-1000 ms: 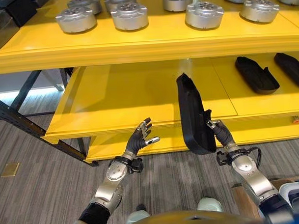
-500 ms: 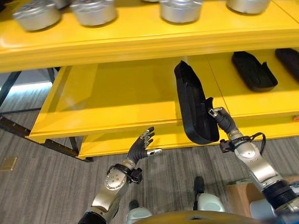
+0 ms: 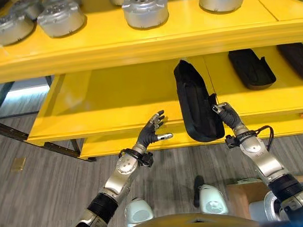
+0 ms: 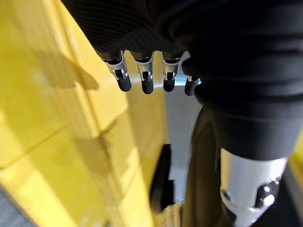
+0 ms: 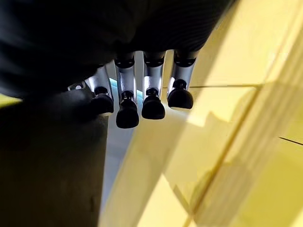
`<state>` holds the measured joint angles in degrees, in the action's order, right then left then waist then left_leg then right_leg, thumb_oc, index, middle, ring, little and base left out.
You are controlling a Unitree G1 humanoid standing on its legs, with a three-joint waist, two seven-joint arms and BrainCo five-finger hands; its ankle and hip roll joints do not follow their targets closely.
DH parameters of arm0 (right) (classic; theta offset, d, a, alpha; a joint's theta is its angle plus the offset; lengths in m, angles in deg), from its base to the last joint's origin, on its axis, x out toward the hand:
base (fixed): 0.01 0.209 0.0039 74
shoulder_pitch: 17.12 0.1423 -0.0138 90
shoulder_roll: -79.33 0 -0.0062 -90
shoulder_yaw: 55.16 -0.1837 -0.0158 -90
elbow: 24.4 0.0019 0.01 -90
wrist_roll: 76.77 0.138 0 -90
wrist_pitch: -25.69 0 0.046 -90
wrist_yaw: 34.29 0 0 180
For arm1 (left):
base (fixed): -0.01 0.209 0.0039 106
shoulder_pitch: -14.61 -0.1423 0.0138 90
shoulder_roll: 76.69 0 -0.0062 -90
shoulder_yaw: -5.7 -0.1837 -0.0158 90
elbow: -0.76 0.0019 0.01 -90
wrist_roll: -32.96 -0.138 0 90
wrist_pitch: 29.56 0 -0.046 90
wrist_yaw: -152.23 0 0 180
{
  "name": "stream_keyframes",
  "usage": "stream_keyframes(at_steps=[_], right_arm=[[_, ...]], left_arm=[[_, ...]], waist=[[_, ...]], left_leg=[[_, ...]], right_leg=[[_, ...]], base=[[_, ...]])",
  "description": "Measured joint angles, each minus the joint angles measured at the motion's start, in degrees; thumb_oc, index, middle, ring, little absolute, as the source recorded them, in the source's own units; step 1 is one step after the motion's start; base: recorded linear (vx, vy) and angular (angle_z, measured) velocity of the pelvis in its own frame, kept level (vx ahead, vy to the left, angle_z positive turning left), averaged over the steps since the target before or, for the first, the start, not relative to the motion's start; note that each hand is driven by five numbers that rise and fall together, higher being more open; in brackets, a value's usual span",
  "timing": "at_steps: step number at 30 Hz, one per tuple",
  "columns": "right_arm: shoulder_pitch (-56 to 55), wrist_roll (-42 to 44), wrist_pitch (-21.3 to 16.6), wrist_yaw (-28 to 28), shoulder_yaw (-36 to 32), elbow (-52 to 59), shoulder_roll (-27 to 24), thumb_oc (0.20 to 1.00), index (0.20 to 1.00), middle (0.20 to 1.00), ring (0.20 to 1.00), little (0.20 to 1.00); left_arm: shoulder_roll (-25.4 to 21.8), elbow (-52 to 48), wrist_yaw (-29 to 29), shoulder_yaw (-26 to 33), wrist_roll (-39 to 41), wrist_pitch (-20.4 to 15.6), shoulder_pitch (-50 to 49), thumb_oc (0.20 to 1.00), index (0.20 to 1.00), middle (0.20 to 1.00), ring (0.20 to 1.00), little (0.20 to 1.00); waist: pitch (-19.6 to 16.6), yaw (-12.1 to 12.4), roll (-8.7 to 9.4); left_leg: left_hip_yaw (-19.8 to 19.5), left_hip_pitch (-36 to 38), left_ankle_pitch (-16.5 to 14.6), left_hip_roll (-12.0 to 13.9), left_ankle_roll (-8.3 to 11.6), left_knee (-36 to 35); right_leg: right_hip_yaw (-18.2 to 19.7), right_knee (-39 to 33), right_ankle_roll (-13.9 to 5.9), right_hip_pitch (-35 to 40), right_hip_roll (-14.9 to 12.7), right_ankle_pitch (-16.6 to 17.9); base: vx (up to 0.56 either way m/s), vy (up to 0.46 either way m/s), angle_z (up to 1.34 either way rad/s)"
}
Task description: Move parts from the plastic box to the shelf.
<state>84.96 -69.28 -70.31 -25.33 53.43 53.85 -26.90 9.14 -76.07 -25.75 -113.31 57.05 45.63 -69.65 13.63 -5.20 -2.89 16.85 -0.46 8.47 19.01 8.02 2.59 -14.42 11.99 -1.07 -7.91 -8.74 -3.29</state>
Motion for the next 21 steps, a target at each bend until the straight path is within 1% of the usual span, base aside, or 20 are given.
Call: stream_keyframes(at_steps=[1, 2, 3, 4, 5, 6, 8, 9, 10, 12, 15, 17, 21], right_arm=[[-0.3, 0.0, 0.0, 1.1, -0.1, 0.0, -0.6, 0.2, 0.2, 0.2, 0.2, 0.2], [-0.6, 0.1, 0.0, 1.3, -0.2, 0.1, -0.7, 0.2, 0.2, 0.2, 0.2, 0.2], [-1.1, 0.1, 0.0, 1.4, -0.7, 0.1, -0.7, 0.2, 0.2, 0.2, 0.2, 0.2], [-1.4, 0.1, 0.0, 1.5, -0.8, 0.3, -1.0, 0.2, 0.2, 0.2, 0.2, 0.2], [-2.6, 0.0, 0.0, 1.4, -0.8, 1.0, -2.8, 0.2, 0.2, 0.2, 0.2, 0.2], [-3.5, 0.1, 0.1, 1.5, -1.5, 1.1, -2.7, 0.2, 0.2, 0.2, 0.2, 0.2], [-4.6, 0.0, 0.1, 1.5, -1.4, 1.2, -2.3, 0.2, 0.2, 0.2, 0.2, 0.2], [-4.7, 0.0, 0.1, 1.5, -1.4, 1.2, -2.2, 0.2, 0.2, 0.2, 0.2, 0.2], [-4.8, -0.5, 0.1, 1.4, -1.4, 1.3, -1.9, 0.2, 0.2, 0.2, 0.2, 0.2], [-4.7, -2.1, 0.1, 1.2, -1.4, 1.4, -1.8, 0.2, 0.2, 0.2, 0.2, 0.2], [-4.1, -2.2, 0.9, 1.2, -1.5, 2.4, -1.8, 0.2, 0.2, 0.2, 0.2, 0.2], [-2.0, -2.2, 2.5, 1.2, -1.9, 2.3, -1.9, 0.2, 0.2, 0.2, 0.2, 0.2], [3.0, -2.5, 4.5, 1.8, -2.5, 1.4, -2.2, 0.2, 0.2, 0.2, 0.2, 0.2]], left_arm=[[-0.7, -0.3, 0.6, -0.4, 0.0, -0.1, -0.3, 1.0, 1.0, 1.0, 1.0, 1.0], [-0.9, -0.4, 0.6, -0.4, 0.0, -0.1, -0.5, 1.0, 1.0, 1.0, 1.0, 1.0], [-1.0, -0.3, 0.7, -0.4, 0.1, -0.1, -0.5, 1.0, 1.0, 1.0, 1.0, 1.0], [-1.0, -0.3, 0.9, -0.4, 0.1, -0.1, -0.5, 1.0, 1.0, 1.0, 1.0, 1.0], [-0.1, -0.3, 1.7, -0.4, 0.1, -0.2, -0.5, 1.0, 1.0, 1.0, 1.0, 1.0], [-0.1, -0.3, 2.1, -0.2, 0.1, -0.3, -0.3, 1.0, 1.0, 1.0, 1.0, 1.0], [-0.8, -0.6, 2.7, 0.0, 0.1, -0.3, -0.8, 1.0, 1.0, 1.0, 1.0, 1.0], [-1.1, -0.7, 2.7, 0.0, 0.1, -0.3, -1.0, 1.0, 1.0, 1.0, 1.0, 1.0], [-1.8, -0.9, 2.7, 0.0, 0.1, -0.3, -1.8, 1.0, 1.0, 1.0, 1.0, 1.0], [-3.3, -1.9, 2.7, 0.2, 0.1, 0.3, -3.2, 1.0, 1.0, 1.0, 1.0, 1.0], [-5.2, -3.7, 2.7, 1.2, 0.2, 0.6, -5.0, 1.0, 1.0, 1.0, 1.0, 1.0], [-5.3, -4.3, 2.9, 1.9, 0.3, 0.8, -5.7, 1.0, 1.0, 1.0, 1.0, 1.0], [-5.8, -6.4, 3.2, 2.2, 2.1, 0.9, -6.2, 1.0, 1.0, 1.0, 1.0, 1.0]], waist=[[0.4, -0.4, 0.08], [0.4, -0.4, 0.13], [0.4, -0.2, -0.03], [0.5, -0.5, -0.17], [0.0, -1.2, -1.91], [0.1, -1.7, -2.58], [0.1, -1.6, -0.56], [0.1, -1.5, -0.02], [0.0, -1.2, 0.76], [-0.1, 0.0, 1.45], [-0.1, 2.0, 2.02], [-0.1, 3.0, 2.13], [0.5, 3.2, 2.79]], left_leg=[[0.0, 1.7, -0.7, -0.5, -1.07, -5.8], [0.1, 2.4, -0.7, -0.6, -1.14, -6.2], [1.7, 3.2, -1.2, -1.3, -1.85, -5.2], [2.5, 3.6, -1.6, -1.9, -2.48, -4.1], [2.8, 3.9, -2.7, -2.6, -4.33, -3.1], [3.7, 5.6, -4.2, -2.8, -2.29, -4.3], [4.1, 6.7, -4.3, -5.4, -2.42, -5.7], [4.0, 6.7, -4.3, -6.1, -2.38, -5.8], [4.0, 7.1, -4.5, -7.5, -2.51, -6.4], [4.1, 8.0, -4.7, -8.4, -2.76, -6.6], [3.1, 8.3, -4.8, -8.7, -3.01, -6.6], [2.9, 8.2, -4.8, -8.2, -3.01, -6.6], [1.4, 6.2, -4.8, -7.3, -3.0, -5.9]], right_leg=[[0.4, 0.1, -0.01, 0.4, -0.1, 0.0], [0.8, 0.1, -0.02, 0.4, -0.1, 0.0], [1.1, 0.0, -0.3, 0.7, -0.4, 0.3], [1.1, 0.0, -0.59, 1.0, -0.6, 0.5], [0.9, -0.4, -1.31, 1.7, 0.0, 0.9], [1.0, -0.4, -2.28, 2.4, -0.2, 1.2], [1.5, -1.7, -3.98, 3.2, -1.9, 2.1], [1.6, -2.6, -4.43, 3.6, -2.5, 2.6], [1.7, -4.8, -4.92, 4.9, -3.4, 4.2], [1.7, -8.0, -5.74, 7.2, -3.9, 5.8], [1.0, -10.4, -6.13, 9.2, -3.5, 6.4], [0.7, -11.2, -6.05, 9.5, -2.9, 6.4], [-0.4, -11.6, -5.91, 8.9, -2.2, 6.5]], base=[[0.13, 0.396, 0.06], [0.13, 0.359, -0.14], [0.09, 0.187, -0.25], [0.14, 0.206, -0.19], [0.17, 0.193, -0.02], [0.16, 0.126, 0.05], [0.13, 0.07, 0.05], [0.14, 0.045, 0.07], [0.12, 0.008, 0.07], [0.12, -0.014, 0.07], [0.07, -0.04, 0.09], [0.01, -0.039, 0.03], [-0.11, -0.042, 0.11]])
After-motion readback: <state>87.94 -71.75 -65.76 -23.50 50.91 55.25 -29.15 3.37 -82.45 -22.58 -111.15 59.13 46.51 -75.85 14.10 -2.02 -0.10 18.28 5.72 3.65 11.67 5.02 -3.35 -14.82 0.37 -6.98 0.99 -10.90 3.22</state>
